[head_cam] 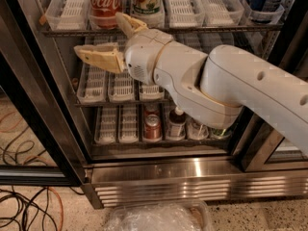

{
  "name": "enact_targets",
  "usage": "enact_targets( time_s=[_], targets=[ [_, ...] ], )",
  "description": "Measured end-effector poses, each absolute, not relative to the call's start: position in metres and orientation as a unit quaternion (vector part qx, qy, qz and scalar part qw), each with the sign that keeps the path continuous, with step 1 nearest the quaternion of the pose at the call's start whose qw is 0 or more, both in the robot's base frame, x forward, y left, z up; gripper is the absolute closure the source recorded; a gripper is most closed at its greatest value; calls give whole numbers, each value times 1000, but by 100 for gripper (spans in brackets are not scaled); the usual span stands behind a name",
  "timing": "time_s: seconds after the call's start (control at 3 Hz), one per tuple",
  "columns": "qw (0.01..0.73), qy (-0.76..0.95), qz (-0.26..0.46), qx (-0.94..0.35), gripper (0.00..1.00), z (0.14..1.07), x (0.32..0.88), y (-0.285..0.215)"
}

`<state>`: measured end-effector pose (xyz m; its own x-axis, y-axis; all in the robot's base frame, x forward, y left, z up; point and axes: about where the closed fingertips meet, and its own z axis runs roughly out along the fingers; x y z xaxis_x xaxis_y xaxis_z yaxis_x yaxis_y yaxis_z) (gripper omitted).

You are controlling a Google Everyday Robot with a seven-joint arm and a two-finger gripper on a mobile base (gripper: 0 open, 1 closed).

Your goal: Pick coke can from top shelf of fridge

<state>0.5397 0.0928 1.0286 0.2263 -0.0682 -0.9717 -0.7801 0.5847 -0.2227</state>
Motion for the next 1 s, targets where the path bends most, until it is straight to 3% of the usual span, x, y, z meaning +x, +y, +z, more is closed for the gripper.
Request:
enact_targets(
  time_s=[0.67, 1.0],
  targets=[
    [692, 567, 251, -369, 28, 1033, 541, 96],
    [700, 571, 239, -356, 24, 1040, 546, 96]
  ],
)
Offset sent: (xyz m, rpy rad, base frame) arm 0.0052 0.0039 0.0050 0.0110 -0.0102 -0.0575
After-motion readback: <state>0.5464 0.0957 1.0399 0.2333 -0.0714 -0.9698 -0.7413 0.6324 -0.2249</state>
